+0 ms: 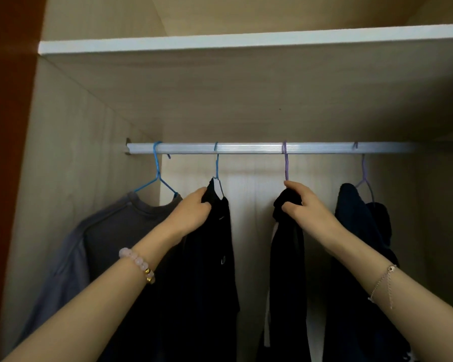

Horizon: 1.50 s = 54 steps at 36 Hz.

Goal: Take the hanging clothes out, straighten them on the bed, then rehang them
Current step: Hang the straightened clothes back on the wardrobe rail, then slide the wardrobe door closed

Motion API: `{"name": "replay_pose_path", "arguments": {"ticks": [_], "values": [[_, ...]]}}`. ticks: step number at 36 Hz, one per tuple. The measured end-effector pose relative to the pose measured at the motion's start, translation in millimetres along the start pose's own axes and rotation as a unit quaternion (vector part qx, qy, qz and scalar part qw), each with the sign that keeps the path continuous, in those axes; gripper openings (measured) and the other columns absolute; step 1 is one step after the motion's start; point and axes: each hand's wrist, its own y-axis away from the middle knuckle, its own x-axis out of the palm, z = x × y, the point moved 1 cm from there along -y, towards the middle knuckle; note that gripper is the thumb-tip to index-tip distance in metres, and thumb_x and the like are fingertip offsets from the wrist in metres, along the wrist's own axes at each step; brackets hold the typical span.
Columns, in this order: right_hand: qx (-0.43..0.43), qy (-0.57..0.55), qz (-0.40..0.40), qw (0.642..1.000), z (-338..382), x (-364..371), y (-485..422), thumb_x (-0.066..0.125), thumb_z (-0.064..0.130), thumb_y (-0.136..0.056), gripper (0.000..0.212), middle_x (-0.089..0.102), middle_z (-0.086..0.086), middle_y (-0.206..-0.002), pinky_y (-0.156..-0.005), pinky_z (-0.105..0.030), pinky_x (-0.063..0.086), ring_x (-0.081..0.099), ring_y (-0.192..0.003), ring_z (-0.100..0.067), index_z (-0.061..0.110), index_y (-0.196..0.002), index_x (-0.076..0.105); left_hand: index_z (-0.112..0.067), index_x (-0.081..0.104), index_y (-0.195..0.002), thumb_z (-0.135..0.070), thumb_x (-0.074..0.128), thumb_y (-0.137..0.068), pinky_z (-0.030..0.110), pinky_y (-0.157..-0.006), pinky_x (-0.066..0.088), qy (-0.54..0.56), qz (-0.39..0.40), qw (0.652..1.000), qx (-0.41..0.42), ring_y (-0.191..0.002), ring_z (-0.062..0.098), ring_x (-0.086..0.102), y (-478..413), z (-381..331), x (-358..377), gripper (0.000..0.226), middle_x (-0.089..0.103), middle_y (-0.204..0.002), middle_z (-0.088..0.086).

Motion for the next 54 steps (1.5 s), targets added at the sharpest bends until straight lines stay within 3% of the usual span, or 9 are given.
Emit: {"name": "replay_pose_path", "arguments": {"ticks": [5,10,15,25,32,37,43,50,54], "values": [[0.009,-0.009,-0.011,1.000,-9,-11,12,0.050,0.014,-0.098,0.053,0.038,-0.001,-0.152,-0.107,-0.022,0.029,0.036,-0.140,-0.017,0.018,-0.149,0.034,-0.012,0.049,-0.121,-0.007,0.039,-0.093,0.034,-0.078,0.045,-0.032,-0.018,0.999,0.012,-0.101,0.030,0.060,12,4,16,0.031,0.062,-0.110,0.014],[-0.007,-0.055,-0.046,0.997,-15,-33,51,0.054,0.016,-0.096,0.041,0.056,0.007,-0.132,-0.097,-0.012,0.038,0.051,-0.126,-0.007,0.025,-0.136,0.050,-0.008,0.030,-0.145,-0.011,0.047,-0.093,0.033,-0.109,0.031,-0.148,-0.151,0.968,0.138,-0.134,0.024,0.036,42,-5,37,0.055,0.039,-0.144,0.008],[-0.032,-0.048,-0.089,0.994,-31,-60,110,0.056,0.011,-0.094,0.033,0.068,0.010,-0.112,-0.098,-0.015,0.046,0.062,-0.110,-0.001,0.032,-0.118,0.061,-0.013,0.050,-0.128,-0.018,0.042,-0.085,0.018,-0.108,0.029,-0.072,-0.228,0.934,0.264,-0.127,0.012,0.041,100,-29,77,0.044,0.053,-0.130,0.001],[-0.026,0.208,-0.255,0.944,-69,-124,220,0.055,0.011,-0.094,0.031,0.067,0.024,-0.105,-0.088,0.000,0.041,0.061,-0.105,0.005,0.031,-0.117,0.059,-0.023,0.055,-0.114,-0.023,0.041,-0.088,0.013,-0.087,0.048,0.245,0.134,0.924,0.260,-0.104,-0.005,0.055,214,-73,227,0.030,0.054,-0.109,-0.017],[-0.034,0.413,-0.385,0.825,-100,-164,275,0.052,0.010,-0.088,0.047,0.050,-0.021,-0.138,-0.114,-0.022,0.022,0.040,-0.131,-0.029,0.001,-0.134,0.050,-0.035,0.022,-0.144,-0.032,0.053,-0.094,0.018,-0.111,0.030,0.263,0.359,0.885,0.140,-0.133,-0.002,0.032,255,-106,317,0.059,0.026,-0.148,-0.018],[0.077,0.287,-0.361,0.884,-128,-174,303,0.050,0.047,-0.090,0.068,0.029,0.016,-0.151,-0.118,-0.035,0.029,0.028,-0.140,0.000,0.023,-0.150,0.027,-0.035,0.007,-0.149,-0.047,0.065,-0.082,0.039,-0.119,0.023,0.313,0.495,0.811,-0.011,-0.144,0.012,0.021,276,-127,375,0.089,0.014,-0.156,-0.016],[0.076,0.256,-0.353,0.897,-150,-165,317,0.041,0.053,-0.089,0.068,0.032,0.035,-0.137,-0.113,-0.037,0.037,0.033,-0.134,0.009,0.026,-0.150,0.029,-0.026,0.054,-0.124,-0.024,0.075,-0.076,0.009,-0.081,0.050,0.411,0.374,0.828,-0.075,-0.102,-0.006,0.063,292,-130,424,0.052,0.067,-0.114,-0.007],[0.060,0.210,-0.386,0.896,-153,-154,320,0.040,0.074,-0.081,0.062,0.032,0.041,-0.128,-0.109,-0.038,0.041,0.047,-0.128,-0.015,0.054,-0.139,0.030,-0.014,0.063,-0.099,-0.039,0.069,-0.043,0.005,-0.058,0.046,0.475,0.355,0.800,-0.097,-0.065,-0.012,0.064,289,-137,411,0.062,0.070,-0.063,-0.018],[0.070,0.169,-0.393,0.901,-146,-148,317,0.054,0.060,-0.079,0.055,0.035,0.043,-0.116,-0.099,-0.026,0.043,0.049,-0.114,0.002,0.063,-0.129,0.031,-0.016,0.063,-0.099,-0.010,0.076,-0.069,0.001,-0.056,0.043,0.474,0.348,0.805,-0.077,-0.068,-0.014,0.064,292,-132,395,0.033,0.070,-0.063,-0.023]]}}
